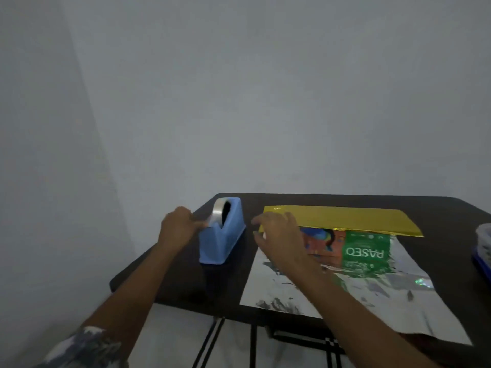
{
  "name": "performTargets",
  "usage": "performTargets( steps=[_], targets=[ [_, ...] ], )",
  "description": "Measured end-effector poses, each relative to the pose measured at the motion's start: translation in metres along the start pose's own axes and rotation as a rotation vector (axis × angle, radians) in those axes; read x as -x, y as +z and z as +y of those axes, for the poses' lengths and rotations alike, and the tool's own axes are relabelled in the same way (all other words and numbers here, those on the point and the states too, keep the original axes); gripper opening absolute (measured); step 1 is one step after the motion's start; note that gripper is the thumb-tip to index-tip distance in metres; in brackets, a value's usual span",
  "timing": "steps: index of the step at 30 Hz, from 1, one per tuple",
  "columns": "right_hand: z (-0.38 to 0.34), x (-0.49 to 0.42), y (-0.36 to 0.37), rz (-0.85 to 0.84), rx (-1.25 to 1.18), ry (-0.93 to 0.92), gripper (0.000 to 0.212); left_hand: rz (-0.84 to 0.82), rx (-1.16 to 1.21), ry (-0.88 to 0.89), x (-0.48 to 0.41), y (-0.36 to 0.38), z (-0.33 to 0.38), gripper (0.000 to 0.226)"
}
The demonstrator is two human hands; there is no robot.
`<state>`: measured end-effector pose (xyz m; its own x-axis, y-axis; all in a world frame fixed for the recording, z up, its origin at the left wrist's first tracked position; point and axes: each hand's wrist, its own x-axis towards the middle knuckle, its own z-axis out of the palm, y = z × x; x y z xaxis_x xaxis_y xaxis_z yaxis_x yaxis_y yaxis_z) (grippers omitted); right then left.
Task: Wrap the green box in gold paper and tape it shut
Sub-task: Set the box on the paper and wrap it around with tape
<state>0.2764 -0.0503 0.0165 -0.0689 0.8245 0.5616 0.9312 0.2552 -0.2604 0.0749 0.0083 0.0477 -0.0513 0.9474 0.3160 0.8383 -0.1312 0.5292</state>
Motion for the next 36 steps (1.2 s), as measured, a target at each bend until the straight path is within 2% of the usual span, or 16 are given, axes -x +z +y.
performTargets(
  steps=[2, 5, 6, 9, 14, 23, 27, 34, 36],
  targets=[
    [-0.032, -0.01, 0.029, -0.082, -0.022, 0.0, 0.034, -0.106, 0.12, -0.064, -0.003, 0.003, -0.006, 0.043],
    [-0.058, -0.019, 0.053, -0.14, -0.214, 0.125, 0.037, -0.266, 0.612, -0.245, -0.007, -0.003, -0.003, 0.034],
    [-0.062, -0.021, 0.056, -0.138, -0.301, 0.177, 0.038, -0.319, 0.697, -0.284, -0.011, -0.004, -0.003, 0.036],
    [-0.063, -0.026, 0.06, -0.12, -0.487, 0.3, 0.039, -0.374, 0.644, -0.316, -0.02, -0.005, 0.002, 0.034],
    [-0.059, -0.031, 0.068, -0.106, -0.567, 0.386, 0.032, -0.405, 0.574, -0.419, -0.027, -0.002, 0.008, 0.033],
    [-0.053, -0.029, 0.071, -0.115, -0.526, 0.342, 0.041, -0.461, 0.648, -0.493, -0.027, -0.005, 0.009, 0.018],
    [-0.053, -0.029, 0.072, -0.073, -0.49, 0.342, 0.035, -0.421, 0.685, -0.484, -0.028, -0.003, 0.013, 0.014],
    [-0.056, -0.03, 0.071, -0.044, -0.461, 0.346, 0.032, -0.304, 0.936, -0.448, -0.006, 0.003, -0.016, 0.002],
    [-0.053, -0.03, 0.073, -0.038, -0.475, 0.355, 0.033, -0.28, 0.967, -0.431, 0.006, 0.01, -0.03, 0.008]
  ],
)
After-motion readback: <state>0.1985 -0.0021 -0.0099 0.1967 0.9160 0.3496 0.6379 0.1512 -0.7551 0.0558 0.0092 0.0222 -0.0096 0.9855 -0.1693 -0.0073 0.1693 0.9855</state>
